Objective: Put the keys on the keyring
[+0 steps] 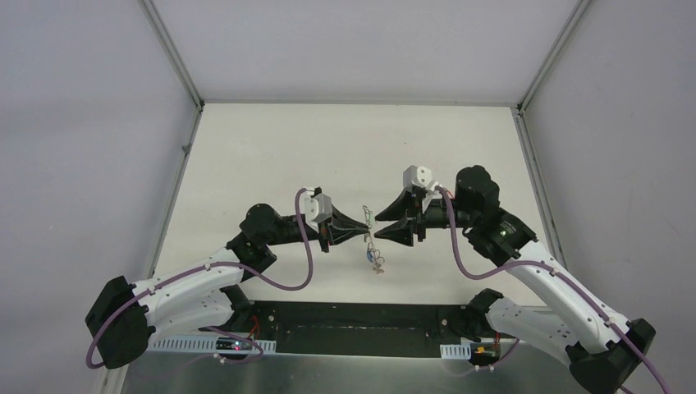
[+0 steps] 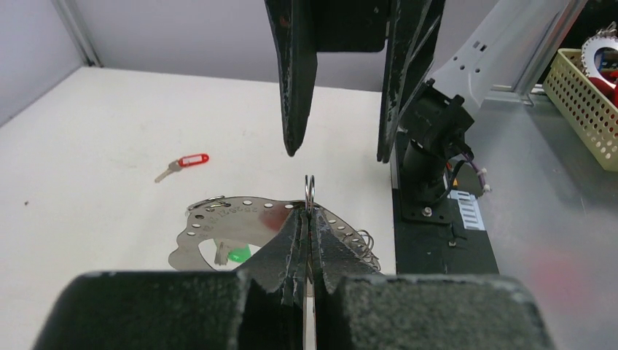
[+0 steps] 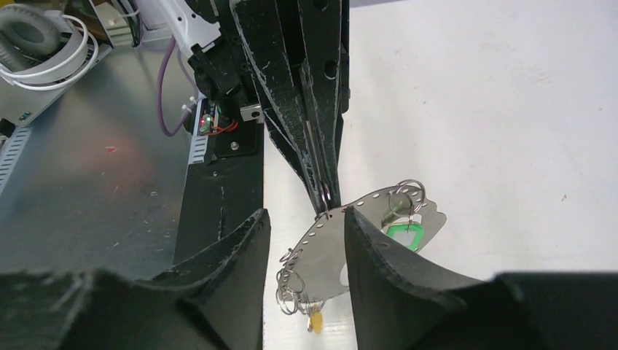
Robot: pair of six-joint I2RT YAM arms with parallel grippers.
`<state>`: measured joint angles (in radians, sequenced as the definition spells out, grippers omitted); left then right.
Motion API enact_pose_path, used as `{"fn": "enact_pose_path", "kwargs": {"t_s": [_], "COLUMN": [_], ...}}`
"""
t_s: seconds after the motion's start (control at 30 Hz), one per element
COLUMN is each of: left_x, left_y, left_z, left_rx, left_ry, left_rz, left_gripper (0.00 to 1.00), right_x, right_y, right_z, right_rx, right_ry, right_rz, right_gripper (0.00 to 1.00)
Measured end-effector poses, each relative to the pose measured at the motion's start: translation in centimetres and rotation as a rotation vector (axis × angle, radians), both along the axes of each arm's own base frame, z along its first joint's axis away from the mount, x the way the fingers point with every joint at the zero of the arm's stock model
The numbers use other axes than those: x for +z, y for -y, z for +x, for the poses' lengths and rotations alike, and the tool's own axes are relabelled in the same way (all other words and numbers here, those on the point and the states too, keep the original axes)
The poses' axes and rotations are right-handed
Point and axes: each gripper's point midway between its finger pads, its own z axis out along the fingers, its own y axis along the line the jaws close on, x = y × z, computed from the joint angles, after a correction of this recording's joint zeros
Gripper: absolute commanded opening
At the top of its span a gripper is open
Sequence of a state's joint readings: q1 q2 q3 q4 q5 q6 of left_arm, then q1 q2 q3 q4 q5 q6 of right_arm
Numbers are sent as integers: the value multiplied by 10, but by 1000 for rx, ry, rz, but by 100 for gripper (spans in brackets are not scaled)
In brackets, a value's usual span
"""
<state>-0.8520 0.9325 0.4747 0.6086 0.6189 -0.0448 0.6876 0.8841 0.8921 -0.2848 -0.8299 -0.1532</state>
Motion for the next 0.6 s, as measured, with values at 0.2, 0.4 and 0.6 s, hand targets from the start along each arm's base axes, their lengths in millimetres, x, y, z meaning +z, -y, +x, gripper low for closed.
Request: {"fn": "enact_pose_path", "kwargs": {"t_s": [0.2,0.4,0.6], "left_x": [17,21,21], "left_y": [-1,-2,-1], "left_z": [-4,-6,-9], "left_rx": [-16,-24,-40], "left_ry": [51,54,54], "left_rz": [-59,-73,-73], "left_gripper": [0,0,0], "right_x": [5,12,13], "right_y": [-5,-8,-12], "right_z": [-3,-2,-1], "right_rx": [36,46,66], "right_ry": [35,55,45], "right_rz": [56,87,100], "right_gripper": [28,21,19]}}
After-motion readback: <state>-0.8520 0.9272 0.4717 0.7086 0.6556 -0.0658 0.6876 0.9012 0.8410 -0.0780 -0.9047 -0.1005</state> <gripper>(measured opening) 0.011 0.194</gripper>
